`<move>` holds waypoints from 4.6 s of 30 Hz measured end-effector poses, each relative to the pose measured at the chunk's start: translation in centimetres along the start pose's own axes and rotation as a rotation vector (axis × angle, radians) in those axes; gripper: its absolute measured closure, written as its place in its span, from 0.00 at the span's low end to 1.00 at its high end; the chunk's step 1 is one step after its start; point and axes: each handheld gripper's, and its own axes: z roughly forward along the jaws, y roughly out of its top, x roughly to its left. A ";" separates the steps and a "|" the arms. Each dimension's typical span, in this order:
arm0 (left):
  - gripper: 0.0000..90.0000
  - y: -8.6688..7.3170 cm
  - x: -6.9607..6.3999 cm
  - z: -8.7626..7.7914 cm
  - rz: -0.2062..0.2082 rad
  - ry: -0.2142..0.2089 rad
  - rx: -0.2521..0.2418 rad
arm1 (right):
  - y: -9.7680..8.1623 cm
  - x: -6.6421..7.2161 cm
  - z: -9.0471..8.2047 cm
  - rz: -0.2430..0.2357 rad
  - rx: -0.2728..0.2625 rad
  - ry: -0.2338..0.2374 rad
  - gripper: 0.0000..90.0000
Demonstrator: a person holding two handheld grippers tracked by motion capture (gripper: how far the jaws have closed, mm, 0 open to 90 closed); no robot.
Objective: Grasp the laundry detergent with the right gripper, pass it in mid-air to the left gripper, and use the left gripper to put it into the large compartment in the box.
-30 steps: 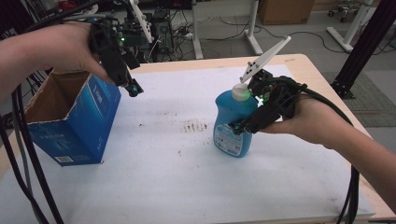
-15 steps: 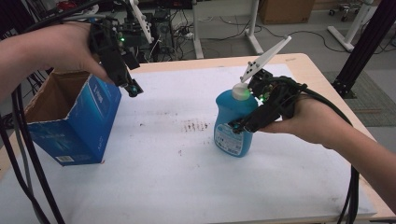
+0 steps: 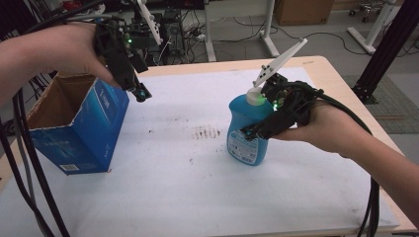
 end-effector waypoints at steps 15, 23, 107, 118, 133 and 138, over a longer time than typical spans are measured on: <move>0.20 0.0 0.0 0.0 0.002 0.000 0.000 | -0.1 0.3 0.0 -0.008 -0.013 -0.020 0.46; 0.20 0.1 0.0 0.0 0.001 0.001 -0.007 | -0.4 0.2 -0.2 -0.022 -0.033 -0.036 0.48; 0.27 6.3 -3.8 -7.8 0.148 -0.151 -0.206 | 15.1 0.8 -3.5 -0.411 -0.180 0.364 0.50; 0.32 6.4 -3.8 -7.7 0.157 -0.157 -0.199 | 15.0 0.7 -3.4 -0.409 -0.170 0.361 0.50; 0.36 6.5 -3.7 -7.8 0.163 -0.149 -0.196 | 15.0 0.6 -3.3 -0.413 -0.173 0.356 0.50; 0.36 6.3 -3.6 -7.9 0.154 -0.144 -0.208 | 15.0 0.7 -3.3 -0.420 -0.164 0.355 0.50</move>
